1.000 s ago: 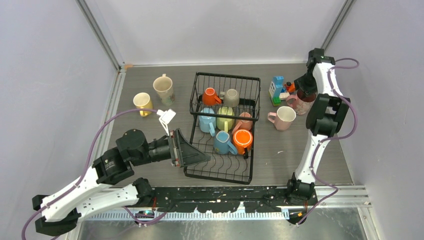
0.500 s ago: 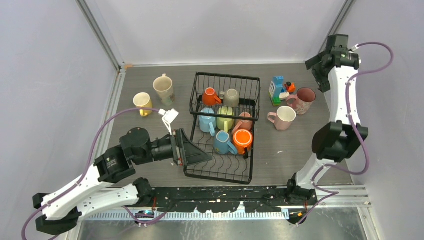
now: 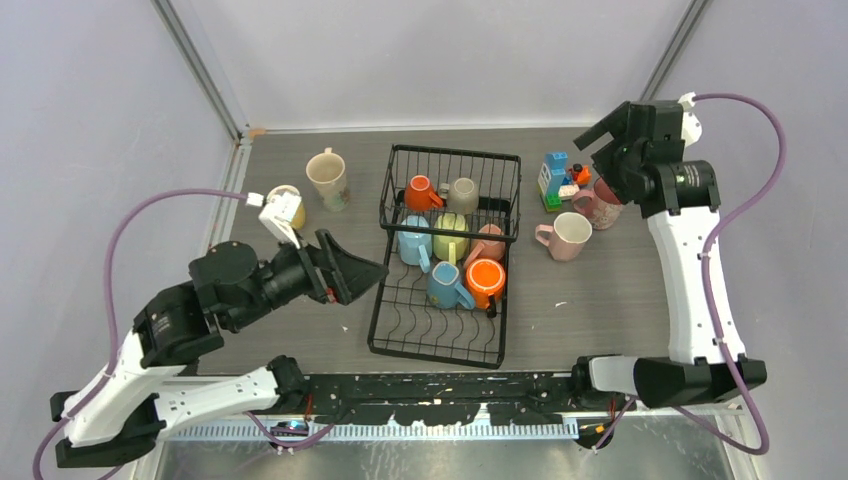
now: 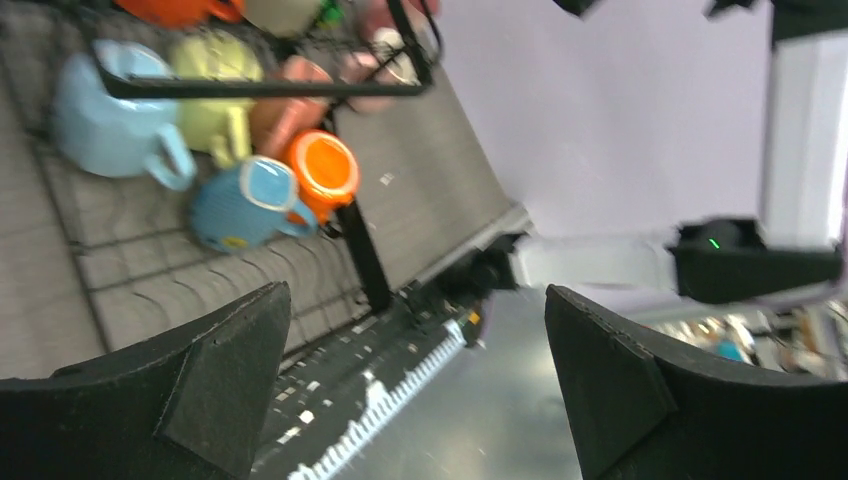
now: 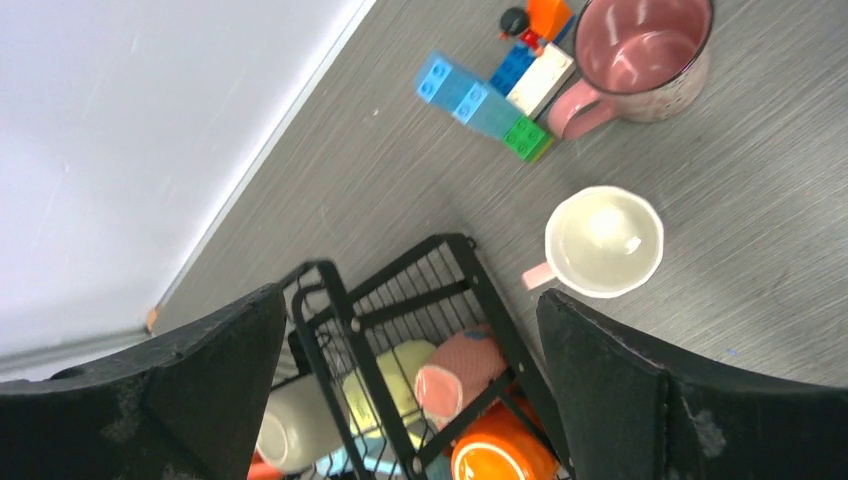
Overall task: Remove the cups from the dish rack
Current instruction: Place the cup at the center of the board, then unload the cup from the dish rack.
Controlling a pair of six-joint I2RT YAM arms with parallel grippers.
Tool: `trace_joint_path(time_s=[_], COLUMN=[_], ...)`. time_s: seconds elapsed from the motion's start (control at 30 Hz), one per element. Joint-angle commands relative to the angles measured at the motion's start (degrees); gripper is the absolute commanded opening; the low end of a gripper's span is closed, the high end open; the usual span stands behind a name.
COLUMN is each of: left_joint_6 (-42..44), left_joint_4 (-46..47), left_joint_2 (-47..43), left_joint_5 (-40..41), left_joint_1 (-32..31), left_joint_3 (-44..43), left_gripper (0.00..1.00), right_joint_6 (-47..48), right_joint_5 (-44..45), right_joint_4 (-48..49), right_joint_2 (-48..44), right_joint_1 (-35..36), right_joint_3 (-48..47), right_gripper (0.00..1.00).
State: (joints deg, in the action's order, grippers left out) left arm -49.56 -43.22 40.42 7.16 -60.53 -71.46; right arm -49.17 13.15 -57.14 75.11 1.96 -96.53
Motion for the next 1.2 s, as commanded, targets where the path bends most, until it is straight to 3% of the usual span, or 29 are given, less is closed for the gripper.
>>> trace_joint_path(time_s=[0.0,0.17,0.3,0.47,0.63,0.7,0.83,1.03,1.17], left_joint_6=[6.39,7.38,9.06,10.07,5.15,2.27,-3.68,-13.01,-14.92], left_joint_4=[-9.66,-13.11,-14.14,-9.34,-4.02,-1.95,-0.79,1.42,7.11], left_joint_2=[3.12,6.77,10.68,14.34,17.17,17.41,18.74,26.41,31.99], left_joint_5=[16.24,29.85,35.71,27.03,17.71,16.51,22.83,31.05,36.3], left_joint_1=[-0.19,-0.11,2.42,12.58,13.74,12.4,4.18,-7.68,-12.49], left_joint_3=[-5.48,-7.33,-8.67,-7.45,-2.0,1.07,5.77,8.72,9.0], left_gripper=[1.0,1.0,1.0,1.0,1.0,1.0,1.0,1.0,1.0], right_joint_6=[1.68,3.71,5.26,7.64,9.3,9.22,9.57,10.01,10.24], right_joint_5=[-0.23,-3.67,-8.23,-12.11,-15.52,-16.08,-16.32,-15.52,-14.12], right_joint_4=[3.55,4.99,6.48,5.15,4.54,5.6,5.86,5.76,5.02], right_joint_2=[-4.42,-7.44,-9.2,-10.55,-11.44,-12.28,-12.31,-11.99,-12.63], right_joint_1=[3.49,5.07,5.88,6.16,6.18,6.29,6.85,7.93,8.57], right_joint_3=[3.0,5.11,6.37,6.27,7.72,8.92,9.88,10.95,11.11], right_gripper=[1.0,1.0,1.0,1.0,1.0,1.0,1.0,1.0,1.0])
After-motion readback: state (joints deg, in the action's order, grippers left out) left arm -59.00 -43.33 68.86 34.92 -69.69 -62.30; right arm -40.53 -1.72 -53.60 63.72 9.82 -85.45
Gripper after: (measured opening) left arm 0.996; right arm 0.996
